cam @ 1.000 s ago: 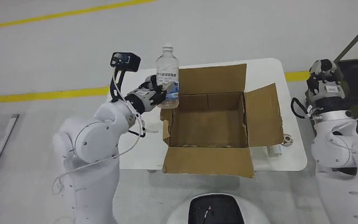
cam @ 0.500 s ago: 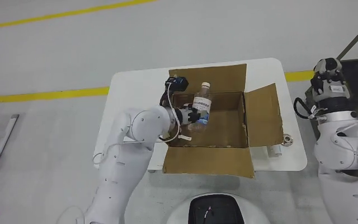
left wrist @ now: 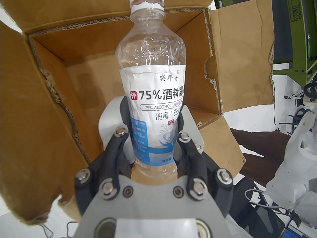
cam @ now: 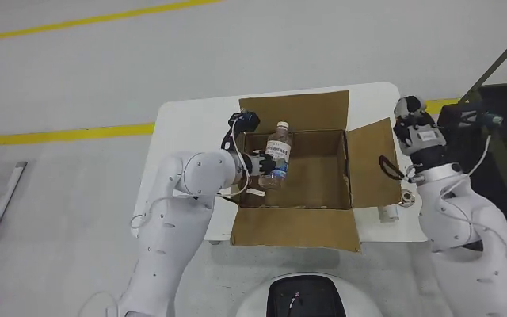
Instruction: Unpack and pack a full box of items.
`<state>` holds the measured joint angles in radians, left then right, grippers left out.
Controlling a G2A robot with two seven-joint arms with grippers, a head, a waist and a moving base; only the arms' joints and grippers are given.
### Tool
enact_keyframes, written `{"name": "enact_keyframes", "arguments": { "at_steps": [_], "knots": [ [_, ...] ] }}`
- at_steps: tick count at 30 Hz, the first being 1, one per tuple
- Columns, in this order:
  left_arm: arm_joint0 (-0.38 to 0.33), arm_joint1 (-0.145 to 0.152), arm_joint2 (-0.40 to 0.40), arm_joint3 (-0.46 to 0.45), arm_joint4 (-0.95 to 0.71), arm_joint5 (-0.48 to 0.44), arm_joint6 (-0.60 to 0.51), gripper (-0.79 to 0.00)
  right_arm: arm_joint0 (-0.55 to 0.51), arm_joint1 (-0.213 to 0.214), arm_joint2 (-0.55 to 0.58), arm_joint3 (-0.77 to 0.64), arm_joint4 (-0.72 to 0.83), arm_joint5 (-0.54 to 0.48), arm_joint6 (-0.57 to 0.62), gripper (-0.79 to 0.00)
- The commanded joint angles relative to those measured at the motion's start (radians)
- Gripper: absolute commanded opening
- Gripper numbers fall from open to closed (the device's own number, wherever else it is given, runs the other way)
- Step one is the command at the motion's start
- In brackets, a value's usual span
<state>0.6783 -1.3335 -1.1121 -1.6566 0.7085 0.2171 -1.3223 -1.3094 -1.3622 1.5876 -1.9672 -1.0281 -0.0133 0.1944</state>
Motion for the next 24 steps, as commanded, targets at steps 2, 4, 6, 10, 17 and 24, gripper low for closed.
{"name": "enact_keyframes", "arguments": {
  "at_steps": [2, 4, 6, 10, 17, 24],
  "knots": [
    [0.000, 0.000, 0.000, 0.000, 0.000, 0.000, 0.000, -0.785, -0.002, 0.000, -0.028, 0.030, -0.020, 0.000, -0.003, -0.785],
    [0.020, 0.000, 0.006, 0.009, -0.003, 0.002, 0.018, -0.785, -0.001, 0.000, -0.038, 0.044, -0.034, 0.000, -0.009, -0.785],
    [0.031, 0.000, 0.016, 0.023, -0.010, 0.023, 0.011, -0.785, -0.001, 0.000, -0.042, 0.052, -0.038, 0.002, -0.015, -0.785],
    [0.019, -0.003, 0.059, 0.061, 0.023, 0.075, -0.033, -0.785, -0.005, 0.002, -0.045, 0.057, -0.042, 0.000, -0.017, -0.785],
    [-0.030, -0.018, 0.141, 0.150, 0.068, 0.180, -0.066, -0.785, -0.016, 0.004, -0.051, 0.043, -0.050, -0.002, -0.016, -0.785],
    [-0.081, -0.037, 0.227, 0.219, 0.122, 0.209, -0.072, -0.785, -0.026, 0.006, -0.057, 0.034, -0.063, -0.007, -0.020, -0.785]
  ]
}}
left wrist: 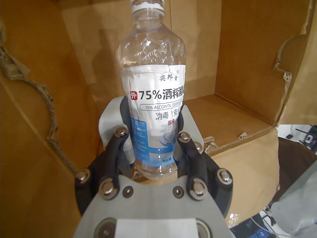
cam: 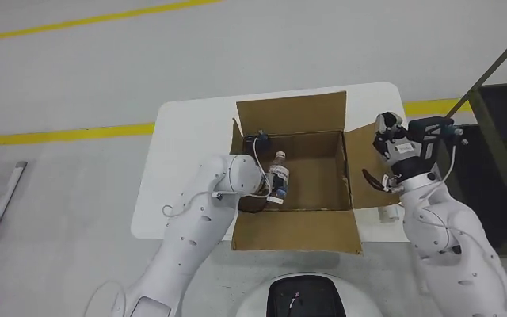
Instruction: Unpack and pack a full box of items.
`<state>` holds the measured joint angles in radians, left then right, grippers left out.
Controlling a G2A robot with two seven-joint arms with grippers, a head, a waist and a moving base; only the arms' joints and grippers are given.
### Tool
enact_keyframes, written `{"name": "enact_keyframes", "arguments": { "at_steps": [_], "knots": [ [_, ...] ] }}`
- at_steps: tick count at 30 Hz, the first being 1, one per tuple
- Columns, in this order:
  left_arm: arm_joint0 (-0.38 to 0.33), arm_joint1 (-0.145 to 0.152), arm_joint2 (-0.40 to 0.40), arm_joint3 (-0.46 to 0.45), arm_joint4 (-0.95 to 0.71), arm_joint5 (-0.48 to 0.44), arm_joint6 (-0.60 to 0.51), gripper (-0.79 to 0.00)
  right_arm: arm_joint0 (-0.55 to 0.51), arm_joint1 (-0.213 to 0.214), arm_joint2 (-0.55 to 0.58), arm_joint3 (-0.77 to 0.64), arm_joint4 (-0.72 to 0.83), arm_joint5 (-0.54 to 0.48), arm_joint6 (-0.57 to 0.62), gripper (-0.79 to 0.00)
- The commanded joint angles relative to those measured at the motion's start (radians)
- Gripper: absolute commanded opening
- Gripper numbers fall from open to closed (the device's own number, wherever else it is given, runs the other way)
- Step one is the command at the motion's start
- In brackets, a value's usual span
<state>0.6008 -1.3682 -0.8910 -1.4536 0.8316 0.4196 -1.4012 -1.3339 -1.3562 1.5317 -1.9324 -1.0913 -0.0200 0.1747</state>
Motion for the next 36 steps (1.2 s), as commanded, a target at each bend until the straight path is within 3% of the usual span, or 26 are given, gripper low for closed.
{"name": "enact_keyframes", "arguments": {
  "at_steps": [1, 8, 10, 11, 12, 13, 25, 31, 36],
  "knots": [
    [-0.007, -0.005, 0.011, 0.028, -0.001, 0.008, 0.009, -0.785, -0.003, 0.001, -0.001, -0.001, -0.001, -0.001, -0.001, -0.785],
    [-0.035, -0.018, 0.035, 0.123, 0.003, 0.018, 0.018, -0.785, -0.007, 0.003, -0.001, 0.000, -0.007, 0.000, -0.002, -0.785],
    [-0.042, -0.021, 0.037, 0.142, -0.001, 0.023, 0.024, -0.554, -0.008, 0.003, 0.000, -0.001, -0.008, 0.001, -0.002, -0.785],
    [-0.045, -0.023, 0.039, 0.150, -0.003, 0.024, 0.024, -0.508, -0.009, 0.004, 0.000, -0.001, -0.008, 0.002, -0.003, -0.785],
    [-0.047, -0.024, 0.041, 0.157, -0.006, 0.024, 0.025, -0.388, -0.009, 0.004, 0.000, -0.002, -0.008, 0.002, -0.003, -0.785],
    [-0.050, -0.026, 0.041, 0.164, -0.008, 0.025, 0.026, 0.000, -0.010, 0.004, 0.001, -0.003, -0.007, 0.004, -0.003, -0.785],
    [-0.066, -0.035, 0.051, 0.163, -0.004, 0.024, 0.025, 0.000, -0.013, 0.009, 0.021, -0.016, 0.007, 0.008, 0.001, -0.785],
    [-0.049, -0.020, 0.053, 0.011, 0.126, -0.030, 0.051, 0.000, -0.003, 0.014, 0.111, -0.090, 0.113, 0.012, 0.046, -0.785],
    [0.006, 0.004, -0.011, -0.123, 0.194, -0.073, 0.057, 0.000, 0.010, 0.032, 0.250, -0.131, 0.168, -0.039, 0.176, -0.720]
  ]
}}
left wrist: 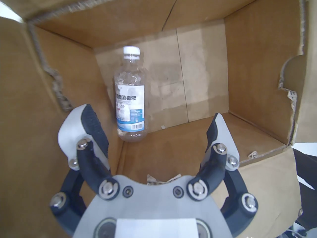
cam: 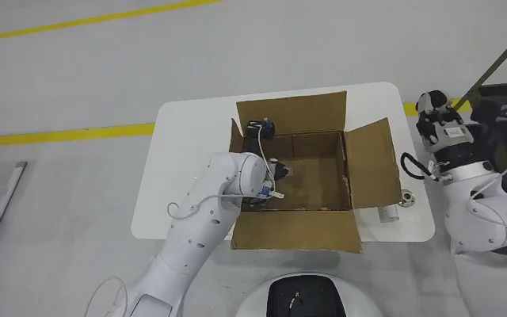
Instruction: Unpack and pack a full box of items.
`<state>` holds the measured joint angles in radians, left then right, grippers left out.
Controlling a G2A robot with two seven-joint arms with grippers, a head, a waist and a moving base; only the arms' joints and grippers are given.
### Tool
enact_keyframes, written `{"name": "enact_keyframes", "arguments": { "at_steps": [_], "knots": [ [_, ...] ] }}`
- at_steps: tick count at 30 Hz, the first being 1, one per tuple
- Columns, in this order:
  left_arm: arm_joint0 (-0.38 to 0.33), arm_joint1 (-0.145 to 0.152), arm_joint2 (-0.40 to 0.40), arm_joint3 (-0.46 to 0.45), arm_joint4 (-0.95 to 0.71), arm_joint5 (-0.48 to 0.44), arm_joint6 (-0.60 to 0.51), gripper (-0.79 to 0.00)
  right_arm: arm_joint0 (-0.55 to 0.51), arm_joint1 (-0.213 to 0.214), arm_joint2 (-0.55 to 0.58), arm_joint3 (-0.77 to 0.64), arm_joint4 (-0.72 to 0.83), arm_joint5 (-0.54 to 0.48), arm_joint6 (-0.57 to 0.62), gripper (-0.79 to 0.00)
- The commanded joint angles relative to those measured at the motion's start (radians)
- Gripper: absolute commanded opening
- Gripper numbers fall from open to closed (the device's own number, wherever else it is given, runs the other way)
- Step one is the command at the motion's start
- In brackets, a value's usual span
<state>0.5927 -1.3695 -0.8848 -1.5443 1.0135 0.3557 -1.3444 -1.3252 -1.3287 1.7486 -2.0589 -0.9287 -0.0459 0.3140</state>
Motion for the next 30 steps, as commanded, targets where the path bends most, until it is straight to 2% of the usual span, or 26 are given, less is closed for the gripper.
{"name": "enact_keyframes", "arguments": {
  "at_steps": [1, 4, 5, 9, 13, 15, 19, 22, 25, 28, 30],
  "knots": [
    [0.026, 0.010, -0.033, -0.060, 0.020, -0.020, -0.001, 0.000, 0.002, 0.009, 0.062, -0.009, 0.000, -0.024, 0.074, -0.711],
    [0.066, 0.023, -0.086, -0.150, 0.013, -0.065, 0.018, 0.000, -0.001, 0.024, 0.133, -0.019, -0.031, -0.066, 0.205, -0.677],
    [0.079, 0.026, -0.101, -0.179, 0.009, -0.084, 0.026, 0.000, -0.001, 0.029, 0.157, -0.020, -0.049, -0.072, 0.241, -0.723],
    [0.127, 0.039, -0.158, -0.275, 0.015, -0.130, 0.065, 0.000, -0.010, 0.049, 0.218, -0.005, -0.154, -0.126, 0.390, -0.785],
    [0.166, 0.047, -0.198, -0.334, 0.033, -0.161, 0.116, 0.000, -0.024, 0.062, 0.234, 0.029, -0.204, -0.186, 0.477, -0.785],
    [0.182, 0.050, -0.215, -0.356, 0.041, -0.164, 0.147, 0.000, -0.037, 0.067, 0.236, 0.041, -0.255, -0.199, 0.479, -0.785],
    [0.210, 0.056, -0.237, -0.391, 0.118, -0.173, 0.197, 0.000, -0.037, 0.067, 0.236, 0.041, -0.255, -0.199, 0.479, -0.785],
    [0.230, 0.063, -0.244, -0.419, 0.240, -0.178, 0.232, 0.000, -0.037, 0.067, 0.236, 0.041, -0.255, -0.199, 0.479, -0.785],
    [0.261, 0.064, -0.263, -0.439, 0.268, -0.142, 0.256, 0.000, -0.050, 0.068, 0.218, 0.047, -0.244, -0.219, 0.473, -0.785],
    [0.272, 0.064, -0.275, -0.444, 0.281, -0.135, 0.251, 0.000, -0.065, 0.075, 0.185, 0.036, -0.323, -0.255, 0.528, -0.785],
    [0.274, 0.064, -0.281, -0.445, 0.299, -0.129, 0.245, 0.000, -0.060, 0.079, 0.161, 0.037, -0.353, -0.257, 0.616, -0.785]
  ]
}}
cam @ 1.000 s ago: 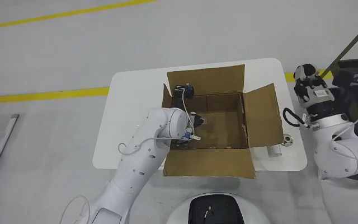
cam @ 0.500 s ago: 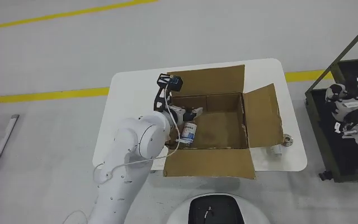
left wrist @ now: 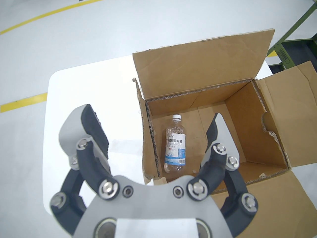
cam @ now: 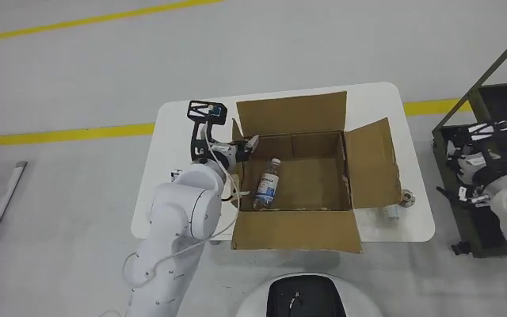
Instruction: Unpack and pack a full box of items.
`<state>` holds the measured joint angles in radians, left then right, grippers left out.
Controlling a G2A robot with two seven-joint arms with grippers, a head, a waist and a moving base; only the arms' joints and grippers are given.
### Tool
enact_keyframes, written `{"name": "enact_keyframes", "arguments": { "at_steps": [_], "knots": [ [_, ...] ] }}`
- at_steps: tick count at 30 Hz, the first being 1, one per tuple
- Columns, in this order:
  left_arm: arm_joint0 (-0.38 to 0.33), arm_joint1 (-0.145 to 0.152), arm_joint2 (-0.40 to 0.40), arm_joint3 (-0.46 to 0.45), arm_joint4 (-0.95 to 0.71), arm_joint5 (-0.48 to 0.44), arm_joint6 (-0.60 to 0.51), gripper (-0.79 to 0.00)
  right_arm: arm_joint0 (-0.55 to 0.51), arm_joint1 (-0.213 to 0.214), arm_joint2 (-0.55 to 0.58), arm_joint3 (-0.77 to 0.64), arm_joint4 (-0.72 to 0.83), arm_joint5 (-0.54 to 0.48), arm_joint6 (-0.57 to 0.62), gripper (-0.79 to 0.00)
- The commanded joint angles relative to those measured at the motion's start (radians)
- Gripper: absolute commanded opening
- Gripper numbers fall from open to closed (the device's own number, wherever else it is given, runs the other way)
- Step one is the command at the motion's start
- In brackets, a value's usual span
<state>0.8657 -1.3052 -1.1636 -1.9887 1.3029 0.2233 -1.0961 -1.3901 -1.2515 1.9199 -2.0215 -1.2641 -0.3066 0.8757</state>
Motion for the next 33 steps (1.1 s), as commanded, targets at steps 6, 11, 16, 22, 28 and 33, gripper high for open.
{"name": "enact_keyframes", "arguments": {
  "at_steps": [6, 11, 16, 22, 28, 33],
  "knots": [
    [0.000, -0.001, -0.005, -0.002, 0.021, 0.010, -0.008, 0.000, 0.061, 0.016, -0.080, 0.024, -0.042, -0.020, 0.380, -0.785],
    [0.000, -0.001, -0.005, -0.002, 0.021, 0.010, -0.008, 0.000, 0.100, 0.026, -0.127, 0.037, -0.016, -0.060, 0.561, -0.785],
    [0.000, -0.001, -0.005, -0.002, 0.021, 0.010, -0.008, 0.000, 0.103, 0.031, -0.150, 0.047, 0.001, -0.037, 0.587, -0.785],
    [0.000, -0.001, -0.005, -0.002, 0.021, 0.010, -0.008, 0.000, 0.102, 0.031, -0.151, 0.047, 0.002, -0.036, 0.586, -0.526],
    [0.000, -0.001, -0.005, -0.002, 0.021, 0.010, -0.008, 0.000, 0.102, 0.031, -0.151, 0.047, 0.002, -0.036, 0.586, -0.526],
    [0.000, -0.001, -0.005, -0.002, 0.021, 0.010, -0.008, 0.000, 0.074, 0.030, -0.149, 0.060, 0.016, 0.012, 0.537, 0.000]
  ]
}}
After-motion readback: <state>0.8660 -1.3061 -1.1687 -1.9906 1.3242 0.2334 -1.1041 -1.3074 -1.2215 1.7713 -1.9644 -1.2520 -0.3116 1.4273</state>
